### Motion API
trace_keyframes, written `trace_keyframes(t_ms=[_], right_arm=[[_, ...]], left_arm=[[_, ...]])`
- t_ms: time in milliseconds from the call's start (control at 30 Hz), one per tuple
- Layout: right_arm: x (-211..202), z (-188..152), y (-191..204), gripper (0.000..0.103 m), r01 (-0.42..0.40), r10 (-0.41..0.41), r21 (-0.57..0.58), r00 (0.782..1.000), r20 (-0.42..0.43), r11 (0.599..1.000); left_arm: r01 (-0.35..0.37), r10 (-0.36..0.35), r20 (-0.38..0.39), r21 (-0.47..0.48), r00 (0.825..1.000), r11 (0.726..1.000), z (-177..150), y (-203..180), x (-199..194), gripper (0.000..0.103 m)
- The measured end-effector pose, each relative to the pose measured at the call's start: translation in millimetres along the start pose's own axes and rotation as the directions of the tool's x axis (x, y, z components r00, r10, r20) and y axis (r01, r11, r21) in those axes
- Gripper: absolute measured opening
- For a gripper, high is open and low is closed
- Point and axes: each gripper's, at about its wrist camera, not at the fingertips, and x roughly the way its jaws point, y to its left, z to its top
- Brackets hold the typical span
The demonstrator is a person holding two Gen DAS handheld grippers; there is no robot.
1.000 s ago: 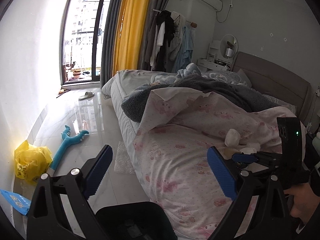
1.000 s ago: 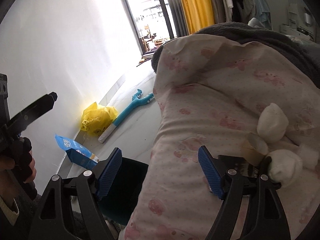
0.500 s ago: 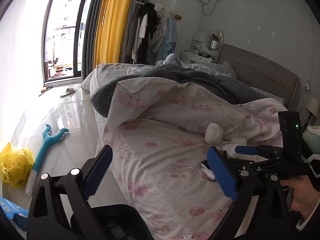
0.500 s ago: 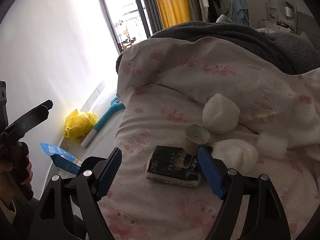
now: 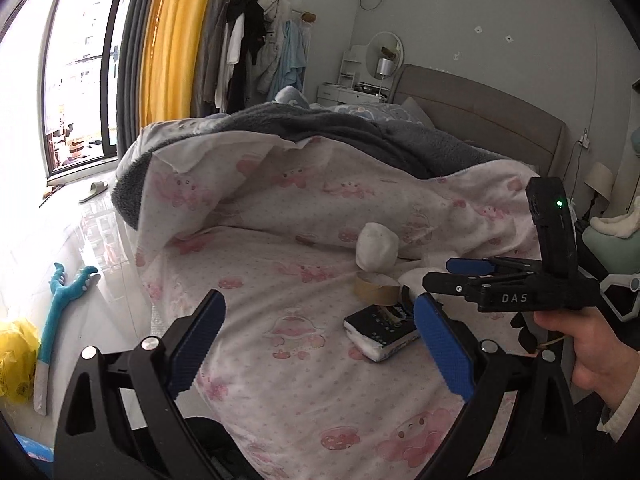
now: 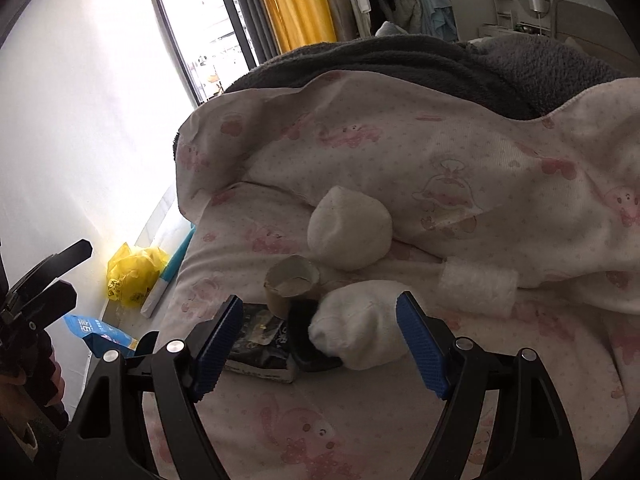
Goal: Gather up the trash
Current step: 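Move the left tool to the black snack pack while the right tool approaches the white cloth ball, then grasp the black snack pack with the left tool while the right tool grasps the white cloth ball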
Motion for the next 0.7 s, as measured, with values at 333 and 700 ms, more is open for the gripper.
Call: trace_keyframes(t_ms=[333,700], right_arm=[[16,0,-30,0.08,-0.012,0.014,0.032,0.998,-0.053,0.999],[33,-4,-52,0.066,-0.105,0.114,0.098,0.989,-0.092,0.99]], left_arm=[[0.058,-0.052,-0.088,0.06,0.995,0.997,-10,-29,29,0.097],[0.093,-0.075,-0.182,0.094,0.981,0.991,-25,-54,64,0.097]])
